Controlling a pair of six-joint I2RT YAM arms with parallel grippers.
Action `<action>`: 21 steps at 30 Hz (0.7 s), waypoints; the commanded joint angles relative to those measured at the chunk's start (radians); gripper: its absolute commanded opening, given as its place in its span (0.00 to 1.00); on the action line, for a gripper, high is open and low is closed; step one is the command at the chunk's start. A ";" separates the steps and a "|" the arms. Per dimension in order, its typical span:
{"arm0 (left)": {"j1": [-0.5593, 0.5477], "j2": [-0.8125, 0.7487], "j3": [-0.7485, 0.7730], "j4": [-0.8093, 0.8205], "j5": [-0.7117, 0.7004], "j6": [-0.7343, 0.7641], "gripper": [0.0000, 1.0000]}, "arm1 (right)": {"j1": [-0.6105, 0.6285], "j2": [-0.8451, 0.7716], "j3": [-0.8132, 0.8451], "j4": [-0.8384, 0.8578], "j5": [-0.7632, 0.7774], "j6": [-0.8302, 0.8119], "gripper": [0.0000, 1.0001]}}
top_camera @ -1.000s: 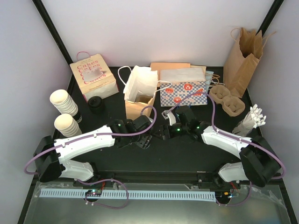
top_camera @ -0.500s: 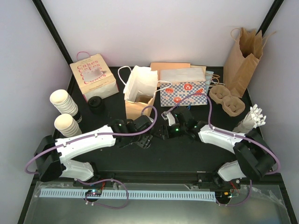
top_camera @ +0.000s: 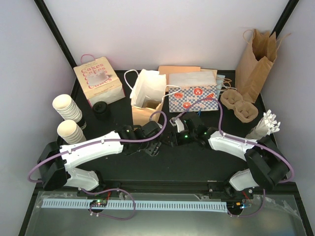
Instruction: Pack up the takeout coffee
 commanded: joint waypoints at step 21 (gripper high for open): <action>-0.008 0.035 -0.125 0.068 0.129 0.055 0.74 | 0.004 -0.064 0.004 -0.131 0.112 -0.018 0.58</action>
